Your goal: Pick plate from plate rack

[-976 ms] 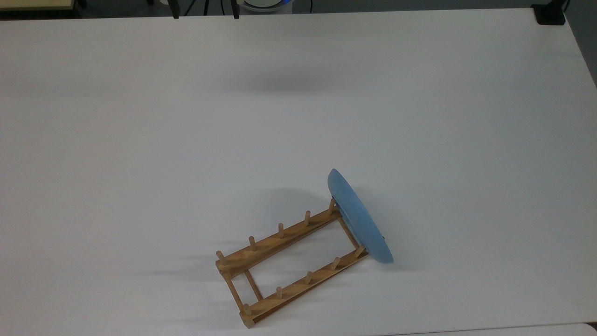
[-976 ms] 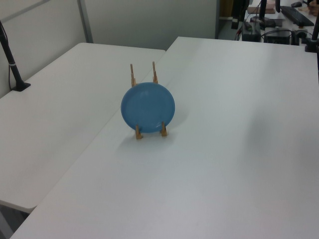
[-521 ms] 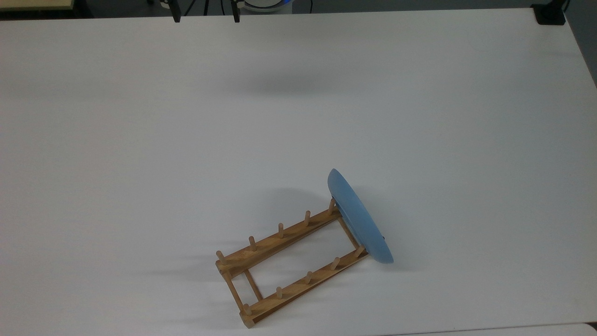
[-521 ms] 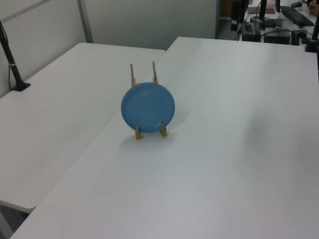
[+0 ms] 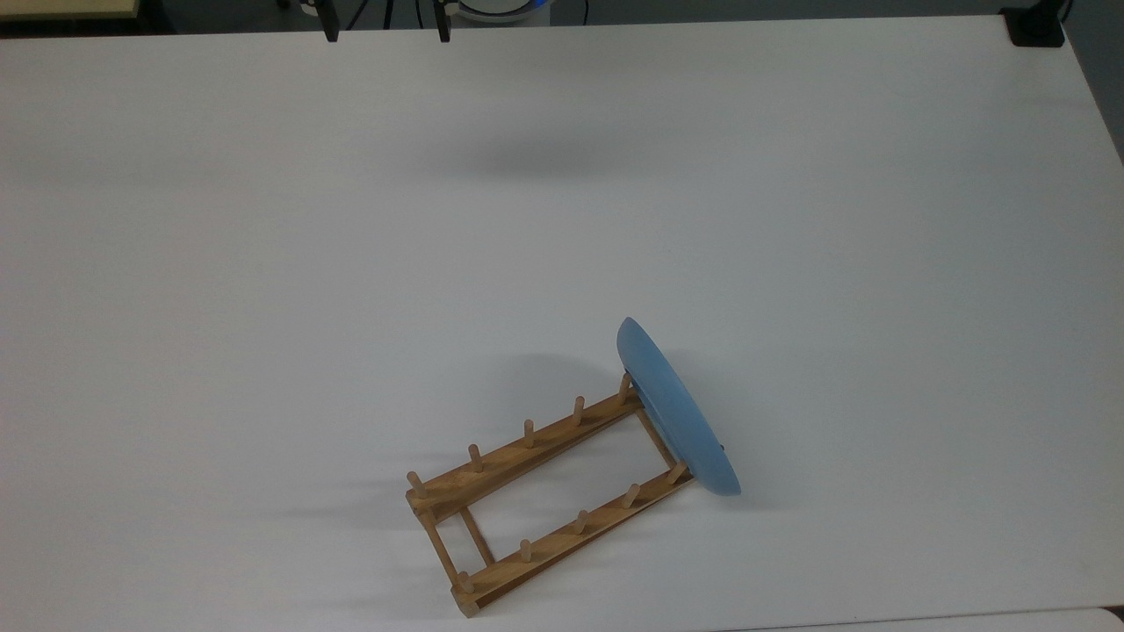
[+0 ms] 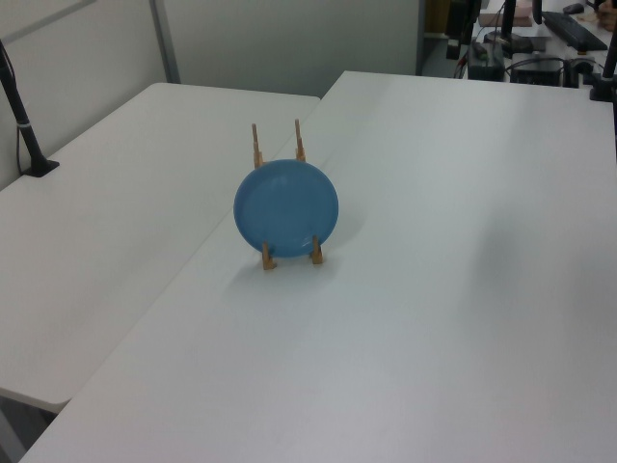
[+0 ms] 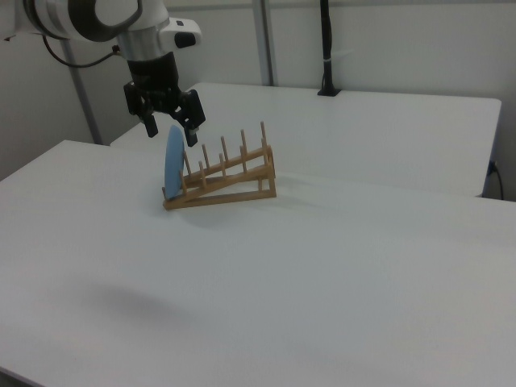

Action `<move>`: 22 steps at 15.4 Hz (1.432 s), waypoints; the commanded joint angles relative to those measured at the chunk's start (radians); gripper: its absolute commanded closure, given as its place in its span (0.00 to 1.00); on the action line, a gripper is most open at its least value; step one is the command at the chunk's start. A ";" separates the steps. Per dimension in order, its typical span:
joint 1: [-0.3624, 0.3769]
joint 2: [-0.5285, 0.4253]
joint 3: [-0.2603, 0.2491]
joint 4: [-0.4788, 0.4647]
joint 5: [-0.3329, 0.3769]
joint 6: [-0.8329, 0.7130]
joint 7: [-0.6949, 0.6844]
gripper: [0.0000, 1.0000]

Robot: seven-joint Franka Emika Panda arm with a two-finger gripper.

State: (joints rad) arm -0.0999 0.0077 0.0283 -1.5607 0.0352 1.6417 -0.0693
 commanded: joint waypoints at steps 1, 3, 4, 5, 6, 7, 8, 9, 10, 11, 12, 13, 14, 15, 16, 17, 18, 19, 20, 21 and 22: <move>0.005 -0.012 -0.008 -0.015 0.005 0.020 -0.017 0.00; 0.005 -0.011 -0.007 -0.016 0.005 0.016 -0.023 0.00; 0.005 -0.009 -0.004 -0.018 0.005 0.016 -0.023 0.00; 0.005 -0.009 -0.002 -0.018 0.005 0.016 -0.023 0.00; 0.005 -0.009 -0.002 -0.018 0.005 0.013 -0.023 0.00; 0.006 -0.011 -0.001 -0.018 0.005 0.012 -0.024 0.00; 0.006 -0.011 0.001 -0.018 0.005 0.012 -0.024 0.00; 0.006 -0.009 0.001 -0.018 0.005 0.013 -0.023 0.00; 0.006 -0.009 0.001 -0.015 0.005 0.012 -0.027 0.00; 0.008 -0.012 0.001 -0.015 0.002 0.012 -0.041 0.00; 0.008 -0.012 0.002 -0.013 -0.009 0.012 -0.079 0.00; 0.009 -0.009 0.015 -0.012 -0.032 0.013 -0.140 0.00; 0.011 -0.008 0.037 -0.012 -0.047 0.030 -0.162 0.00; 0.022 0.000 0.050 -0.010 -0.055 0.056 -0.152 0.00; 0.031 0.009 0.053 -0.012 -0.073 0.108 -0.135 0.00; 0.045 0.017 0.055 -0.015 -0.087 0.162 -0.104 0.00; 0.061 0.026 0.055 -0.015 -0.095 0.202 -0.066 0.00; 0.074 0.046 0.055 -0.012 -0.103 0.242 -0.034 0.00; 0.089 0.057 0.055 -0.012 -0.119 0.283 -0.009 0.00; 0.113 0.075 0.055 -0.012 -0.135 0.326 0.015 0.00; 0.136 0.092 0.055 -0.010 -0.141 0.358 0.048 0.00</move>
State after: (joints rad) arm -0.0250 0.0590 0.0874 -1.5639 -0.0662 1.8974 -0.1099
